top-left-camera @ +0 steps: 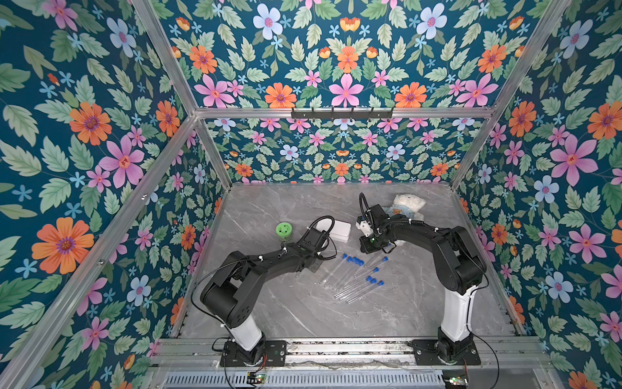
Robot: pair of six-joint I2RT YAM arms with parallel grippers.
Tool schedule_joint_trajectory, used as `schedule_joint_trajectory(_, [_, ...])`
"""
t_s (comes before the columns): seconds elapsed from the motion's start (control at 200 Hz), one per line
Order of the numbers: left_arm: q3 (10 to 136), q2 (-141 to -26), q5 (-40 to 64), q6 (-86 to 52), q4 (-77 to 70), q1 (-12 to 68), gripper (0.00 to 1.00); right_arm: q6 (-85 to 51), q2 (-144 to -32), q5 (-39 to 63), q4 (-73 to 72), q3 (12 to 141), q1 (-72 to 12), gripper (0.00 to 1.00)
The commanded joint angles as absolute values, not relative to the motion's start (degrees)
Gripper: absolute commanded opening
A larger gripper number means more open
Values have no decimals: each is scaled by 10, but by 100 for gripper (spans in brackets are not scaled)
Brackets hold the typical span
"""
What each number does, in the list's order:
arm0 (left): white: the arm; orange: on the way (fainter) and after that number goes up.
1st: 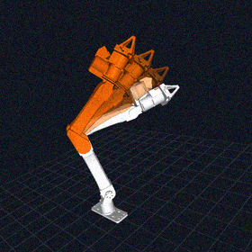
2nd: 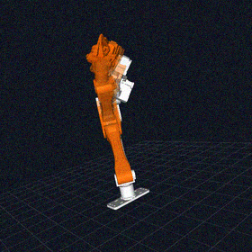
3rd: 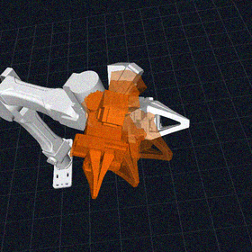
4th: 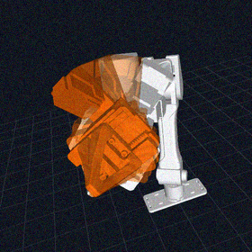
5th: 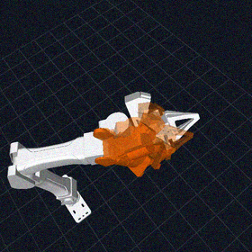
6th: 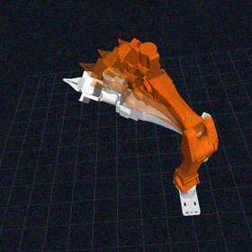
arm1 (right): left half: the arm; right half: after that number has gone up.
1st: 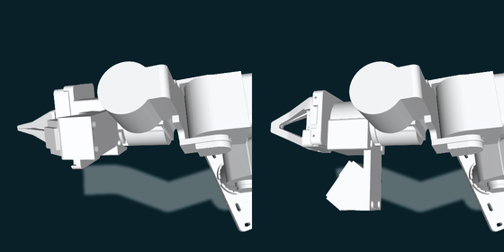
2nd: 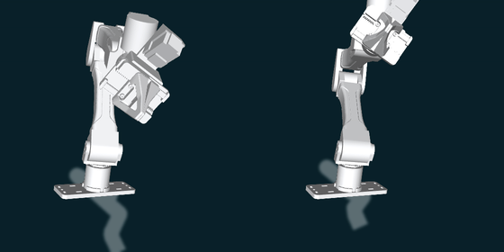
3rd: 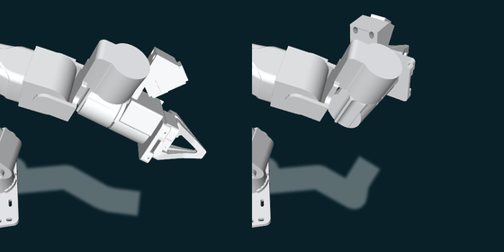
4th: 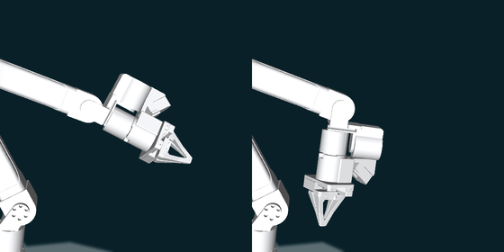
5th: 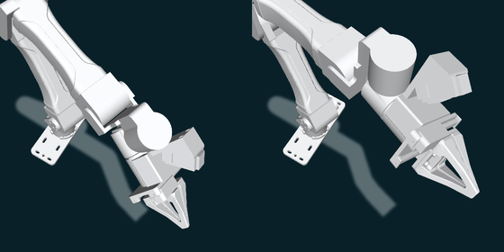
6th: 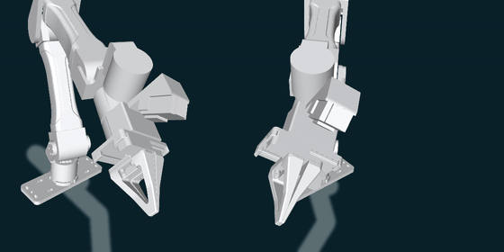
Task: Remove stoppers from test tubes
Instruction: Place the stopper at the center of the board.
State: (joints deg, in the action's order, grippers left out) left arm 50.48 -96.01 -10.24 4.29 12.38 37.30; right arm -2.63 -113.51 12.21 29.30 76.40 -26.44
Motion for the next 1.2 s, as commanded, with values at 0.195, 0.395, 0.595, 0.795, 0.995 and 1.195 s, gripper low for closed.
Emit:
schedule_joint_trajectory(0.195, [509,-973,-93,32,138,370,0,-16,-1130,94,312,766,-269,32])
schedule_joint_trajectory(0.395, [511,-975,-87,30,138,366,8,-20,-1113,98,305,761,-271,39])
schedule_joint_trajectory(0.595, [514,-974,-82,30,140,365,17,-21,-1090,106,291,753,-275,42])
schedule_joint_trajectory(0.795, [517,-961,-77,30,143,365,30,-24,-1053,122,262,732,-275,49])
schedule_joint_trajectory(0.995, [525,-944,-83,29,152,365,41,-33,-1025,140,234,713,-275,54])
schedule_joint_trajectory(1.195, [515,-889,-100,49,138,407,41,-58,-1008,215,210,699,-257,67])
